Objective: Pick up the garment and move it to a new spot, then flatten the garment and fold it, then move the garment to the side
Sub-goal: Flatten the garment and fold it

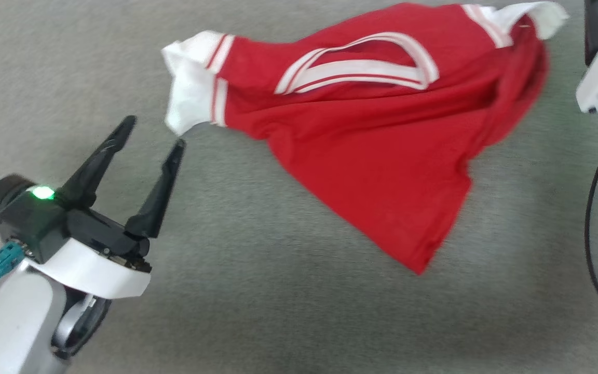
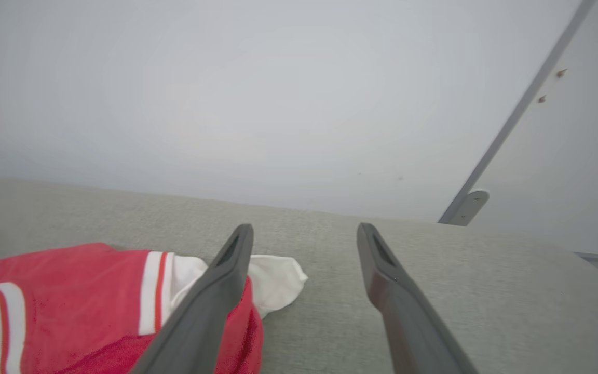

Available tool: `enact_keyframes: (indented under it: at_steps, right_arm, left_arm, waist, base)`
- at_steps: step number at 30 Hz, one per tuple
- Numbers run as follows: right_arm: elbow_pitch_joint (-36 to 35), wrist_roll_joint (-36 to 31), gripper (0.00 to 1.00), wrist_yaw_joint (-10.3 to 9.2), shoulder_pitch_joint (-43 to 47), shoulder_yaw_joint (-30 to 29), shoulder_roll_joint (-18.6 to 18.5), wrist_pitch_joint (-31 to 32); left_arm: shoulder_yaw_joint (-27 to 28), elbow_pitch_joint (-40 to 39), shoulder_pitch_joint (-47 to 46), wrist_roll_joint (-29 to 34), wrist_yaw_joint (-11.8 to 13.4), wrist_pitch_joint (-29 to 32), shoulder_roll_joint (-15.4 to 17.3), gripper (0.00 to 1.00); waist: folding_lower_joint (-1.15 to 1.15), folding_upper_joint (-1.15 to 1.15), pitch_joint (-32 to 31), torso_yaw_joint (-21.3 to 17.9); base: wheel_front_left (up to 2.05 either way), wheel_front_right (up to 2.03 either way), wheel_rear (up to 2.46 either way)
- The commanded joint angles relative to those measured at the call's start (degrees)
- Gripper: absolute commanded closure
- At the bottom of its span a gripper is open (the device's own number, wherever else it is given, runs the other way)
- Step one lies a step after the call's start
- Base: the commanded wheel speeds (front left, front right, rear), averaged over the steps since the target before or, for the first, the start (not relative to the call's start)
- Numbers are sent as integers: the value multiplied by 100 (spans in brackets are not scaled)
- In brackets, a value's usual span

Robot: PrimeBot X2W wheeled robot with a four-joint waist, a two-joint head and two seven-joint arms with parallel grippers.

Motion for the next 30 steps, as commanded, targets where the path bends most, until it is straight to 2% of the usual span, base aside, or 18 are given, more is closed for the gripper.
enact_keyframes:
  at_steps: [1, 4, 6, 8, 12, 16, 19, 23, 30]
  right_arm:
    - [-347, 194, 0, -14, 318, 42, -5, 38]
    - [-1069, 499, 0, -14, 853, -72, -23, 79]
    - [-1533, 651, 0, -13, 1204, -168, 63, 68]
    - [-1968, 785, 0, -12, 1534, -306, 192, 37]
    - [-2604, 956, 0, -10, 2089, -554, 464, -57]
    - [-2900, 1089, 0, -10, 2401, -641, 678, -192]
    - [-2950, 1169, 0, -10, 2505, -631, 768, -304]
    - [-2856, 1262, 0, -10, 2569, -477, 847, -478]
    - [-2656, 1385, 0, -10, 2579, -271, 874, -707]
  left_arm:
    - [-302, -104, -220, -98, 4, -11, 335, 0]
    - [-1204, -296, -696, -344, 4, 15, 938, 0]
    - [-1912, -473, -1094, -782, 6, 219, 1260, 0]
    - [-2649, -722, -1599, -1260, 6, 593, 1571, 0]
    - [-3959, -945, -2718, -2325, 9, 1684, 1864, 0]
    - [-4852, -753, -3623, -3131, 8, 2571, 1768, 0]
    - [-5165, -558, -4053, -3462, 6, 3077, 1547, 0]
    - [-5291, -183, -4133, -3753, 7, 3557, 1182, 0]
    - [-5334, 485, -3894, -3650, 8, 3971, 966, 0]
  waist:
    - [0, 0, -208, -403]
    - [0, 0, -225, -661]
    - [0, 0, -193, -858]
    - [0, 0, -122, -1039]
    - [0, 0, 21, -1368]
    - [0, 0, 165, -1711]
    - [0, 0, 267, -1925]
    - [0, 0, 369, -2181]
    - [0, 0, 442, -2449]
  base:
    - [0, 0, 0]
    - [0, 0, 0]
    - [0, 0, 0]
    - [0, 0, 0]
    - [0, 0, 0]
    - [0, 0, 0]
    - [0, 0, 0]
    - [0, 0, 0]
    - [0, 0, 0]
